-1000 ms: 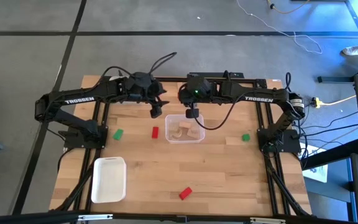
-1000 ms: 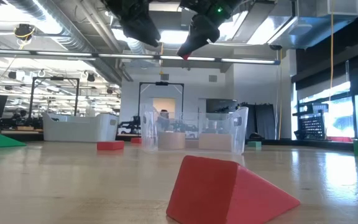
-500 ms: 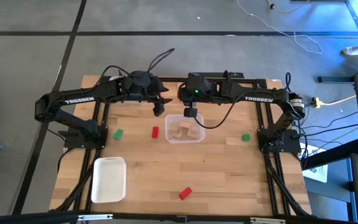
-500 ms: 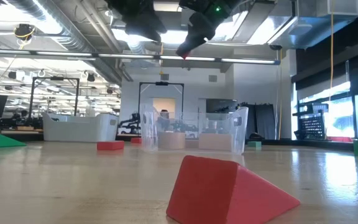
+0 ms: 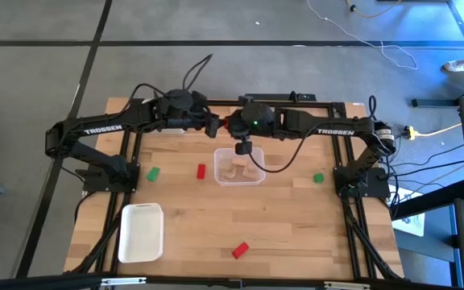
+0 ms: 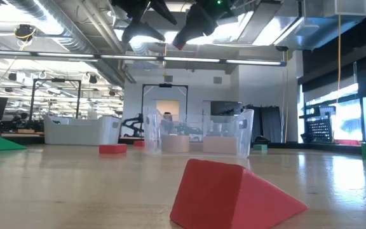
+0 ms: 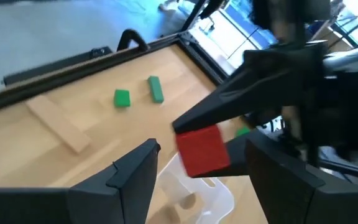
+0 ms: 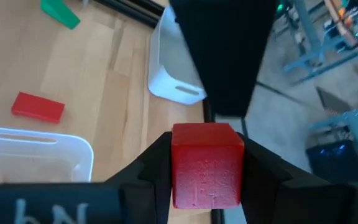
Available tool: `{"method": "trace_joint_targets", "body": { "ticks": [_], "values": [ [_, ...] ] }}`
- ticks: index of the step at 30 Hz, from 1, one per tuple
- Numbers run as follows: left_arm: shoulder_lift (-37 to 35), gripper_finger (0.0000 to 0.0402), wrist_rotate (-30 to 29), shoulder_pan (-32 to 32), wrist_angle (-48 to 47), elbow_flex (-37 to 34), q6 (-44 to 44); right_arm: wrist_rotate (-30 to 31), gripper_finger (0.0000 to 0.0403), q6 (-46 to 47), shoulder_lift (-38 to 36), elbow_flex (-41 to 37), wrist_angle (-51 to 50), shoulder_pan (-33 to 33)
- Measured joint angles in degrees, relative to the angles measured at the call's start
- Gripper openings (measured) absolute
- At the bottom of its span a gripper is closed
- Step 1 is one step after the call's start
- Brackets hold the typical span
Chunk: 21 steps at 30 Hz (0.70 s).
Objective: Sort & place blocks by color
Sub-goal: Put the red block into the gray bin
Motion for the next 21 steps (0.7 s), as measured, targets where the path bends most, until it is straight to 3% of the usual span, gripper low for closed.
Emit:
{"method": "trace_joint_targets", "body": {
  "ticks": [7,11,21],
  "values": [
    [0.0,0.0232,-0.9,-0.6,-0.7,0.0,-0.2,2.5,0.013,-1.6,0.0,0.0,1.0,1.0],
    [0.9,0.0232,-4.8,-1.9,-0.3,0.0,0.1,2.6,0.013,-1.6,0.0,0.0,1.1,1.0],
    [4.8,0.0231,-5.2,-3.7,4.0,0.0,0.3,2.6,0.013,-1.6,0.1,0.0,0.6,1.0]
  ]
}}
